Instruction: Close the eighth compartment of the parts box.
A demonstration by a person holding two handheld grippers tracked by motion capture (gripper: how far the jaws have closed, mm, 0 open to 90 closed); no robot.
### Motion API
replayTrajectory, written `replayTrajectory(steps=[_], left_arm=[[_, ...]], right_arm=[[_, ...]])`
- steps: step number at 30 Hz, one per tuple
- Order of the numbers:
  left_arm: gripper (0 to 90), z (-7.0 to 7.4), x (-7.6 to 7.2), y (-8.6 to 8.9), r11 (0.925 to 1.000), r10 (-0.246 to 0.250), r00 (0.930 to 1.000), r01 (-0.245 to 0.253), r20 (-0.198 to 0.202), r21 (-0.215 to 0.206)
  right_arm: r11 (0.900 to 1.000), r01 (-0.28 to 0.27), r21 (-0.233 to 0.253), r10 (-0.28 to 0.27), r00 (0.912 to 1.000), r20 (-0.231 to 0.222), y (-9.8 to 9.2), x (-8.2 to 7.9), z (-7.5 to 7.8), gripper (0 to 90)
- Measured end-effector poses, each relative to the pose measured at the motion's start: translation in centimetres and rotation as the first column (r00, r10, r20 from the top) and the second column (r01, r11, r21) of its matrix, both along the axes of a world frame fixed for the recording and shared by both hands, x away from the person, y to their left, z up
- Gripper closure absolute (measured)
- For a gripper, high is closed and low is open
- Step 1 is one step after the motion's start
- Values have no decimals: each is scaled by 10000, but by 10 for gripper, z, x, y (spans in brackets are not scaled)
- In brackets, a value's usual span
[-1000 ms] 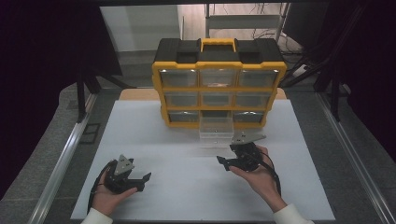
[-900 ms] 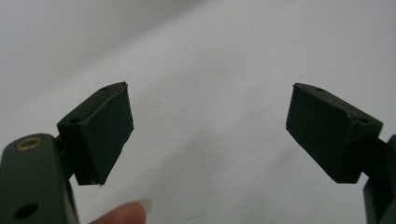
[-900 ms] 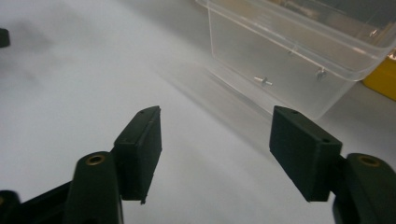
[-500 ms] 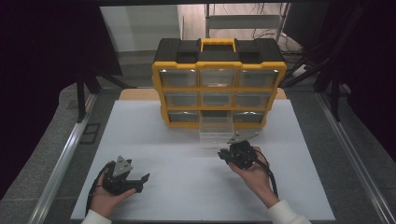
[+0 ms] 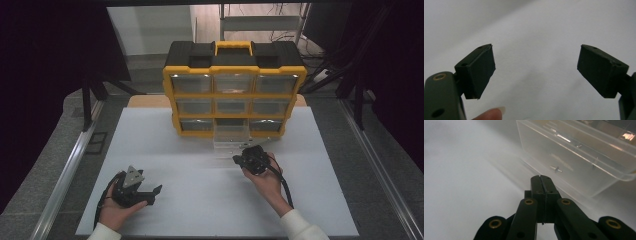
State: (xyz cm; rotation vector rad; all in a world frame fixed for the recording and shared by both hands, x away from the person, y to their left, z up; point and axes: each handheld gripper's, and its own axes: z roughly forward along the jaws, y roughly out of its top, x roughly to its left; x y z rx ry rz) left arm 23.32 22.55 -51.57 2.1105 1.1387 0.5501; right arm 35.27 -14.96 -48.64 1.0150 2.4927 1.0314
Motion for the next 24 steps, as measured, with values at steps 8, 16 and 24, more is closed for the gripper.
replayTrajectory(steps=[8,16,24], left_arm=[[152,0,0,0,10000,-3,10000,3,-4,13],[153,1,-2,1,10000,49,9999,-48,122,-30],[153,0,-2,1,10000,34,10000,-34,45,6]], right_arm=[[9998,194,-93,-193,9998,52,5,5,-4,898],[9992,387,-32,-386,9992,119,7,11,-4,897],[9987,518,14,-518,9982,287,7,15,-6,897]])
